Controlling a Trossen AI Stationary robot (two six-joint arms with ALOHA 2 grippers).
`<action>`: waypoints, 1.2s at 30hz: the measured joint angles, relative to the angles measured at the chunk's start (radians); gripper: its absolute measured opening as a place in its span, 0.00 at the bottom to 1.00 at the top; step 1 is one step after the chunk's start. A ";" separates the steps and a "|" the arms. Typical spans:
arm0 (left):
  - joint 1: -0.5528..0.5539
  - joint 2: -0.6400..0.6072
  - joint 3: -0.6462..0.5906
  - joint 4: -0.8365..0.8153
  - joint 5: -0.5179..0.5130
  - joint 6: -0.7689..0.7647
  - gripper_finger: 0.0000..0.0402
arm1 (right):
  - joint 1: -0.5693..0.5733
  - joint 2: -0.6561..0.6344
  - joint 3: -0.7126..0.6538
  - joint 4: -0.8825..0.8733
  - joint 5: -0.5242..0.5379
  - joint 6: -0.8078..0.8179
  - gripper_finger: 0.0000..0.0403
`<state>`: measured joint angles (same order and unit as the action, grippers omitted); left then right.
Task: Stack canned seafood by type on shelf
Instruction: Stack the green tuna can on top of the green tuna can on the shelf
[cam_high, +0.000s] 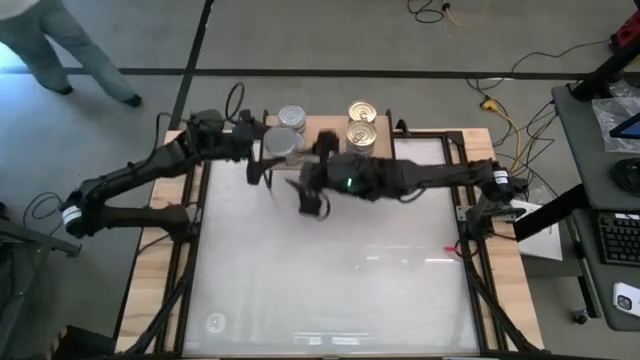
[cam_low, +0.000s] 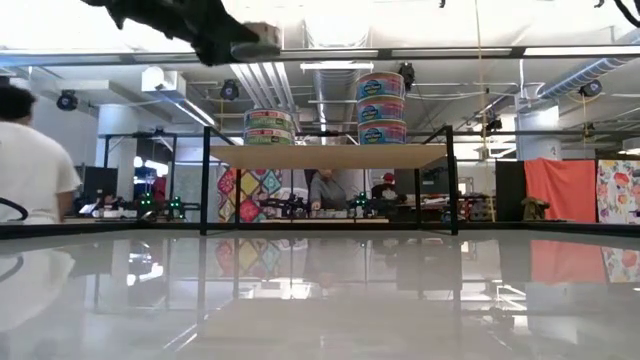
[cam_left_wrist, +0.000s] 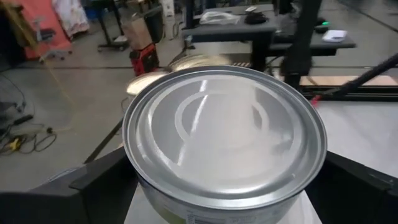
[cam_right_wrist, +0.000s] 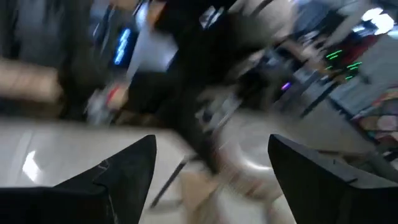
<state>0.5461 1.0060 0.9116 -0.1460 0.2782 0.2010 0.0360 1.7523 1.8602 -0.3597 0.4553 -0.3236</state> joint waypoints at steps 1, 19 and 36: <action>0.030 0.011 0.004 -0.001 0.020 0.001 0.93 | -0.022 0.000 0.002 0.053 -0.009 -0.001 0.75; 0.191 0.213 0.042 -0.020 0.210 0.000 0.96 | -0.340 0.129 0.051 0.201 -0.438 0.355 0.63; 0.191 0.256 0.042 -0.033 0.203 0.019 0.99 | -0.342 0.208 0.051 0.172 -0.349 0.330 0.62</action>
<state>0.7368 1.2621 0.9539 -0.1793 0.4816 0.2203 -0.3065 1.9602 1.9110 -0.1878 0.1062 0.0065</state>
